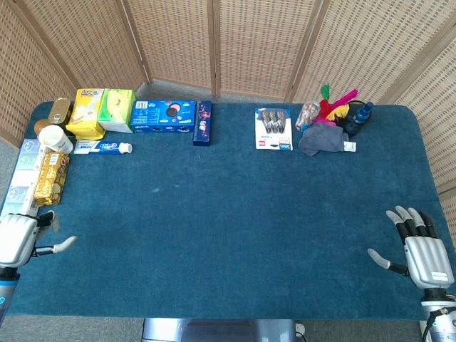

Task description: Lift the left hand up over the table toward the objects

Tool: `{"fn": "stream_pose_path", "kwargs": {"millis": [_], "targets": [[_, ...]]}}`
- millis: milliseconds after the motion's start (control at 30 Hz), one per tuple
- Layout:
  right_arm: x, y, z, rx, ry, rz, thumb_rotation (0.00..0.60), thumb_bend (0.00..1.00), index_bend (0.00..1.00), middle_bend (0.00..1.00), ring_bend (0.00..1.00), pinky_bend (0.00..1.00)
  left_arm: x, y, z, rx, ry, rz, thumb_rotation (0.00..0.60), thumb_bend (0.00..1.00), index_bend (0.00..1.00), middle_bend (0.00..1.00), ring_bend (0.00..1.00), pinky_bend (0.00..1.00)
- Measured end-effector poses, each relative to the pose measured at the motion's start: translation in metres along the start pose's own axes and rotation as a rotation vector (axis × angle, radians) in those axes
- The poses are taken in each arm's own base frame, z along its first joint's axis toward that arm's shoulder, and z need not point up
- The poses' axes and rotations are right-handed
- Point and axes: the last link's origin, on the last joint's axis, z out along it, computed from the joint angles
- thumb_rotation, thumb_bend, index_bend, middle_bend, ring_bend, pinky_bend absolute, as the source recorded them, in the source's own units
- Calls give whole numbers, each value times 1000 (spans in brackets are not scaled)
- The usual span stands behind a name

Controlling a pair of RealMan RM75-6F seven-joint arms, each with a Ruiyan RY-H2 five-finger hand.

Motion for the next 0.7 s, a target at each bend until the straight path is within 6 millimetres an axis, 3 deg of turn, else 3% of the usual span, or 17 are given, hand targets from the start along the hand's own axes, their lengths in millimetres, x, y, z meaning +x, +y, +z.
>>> {"fn": "stream_pose_path", "kwargs": {"millis": [133,333,700], "targets": [[-1,-1,0,1,-4,-2,0,0,117,59,0,8,0,2,3,-9,-16,-55,0,0,700,1000,1000,1000],[-2,-1,1,1,-9,-5,0,0,117,59,0,8,-4,5,10,-30,-90,-271,0,0,701,1000,1000,1000],[-6,-1,3,-8,-22,-13,0,0,118,58,0,8,-16,19,41,-66,-203,-890,0,0,794,1000,1000,1000]]}}
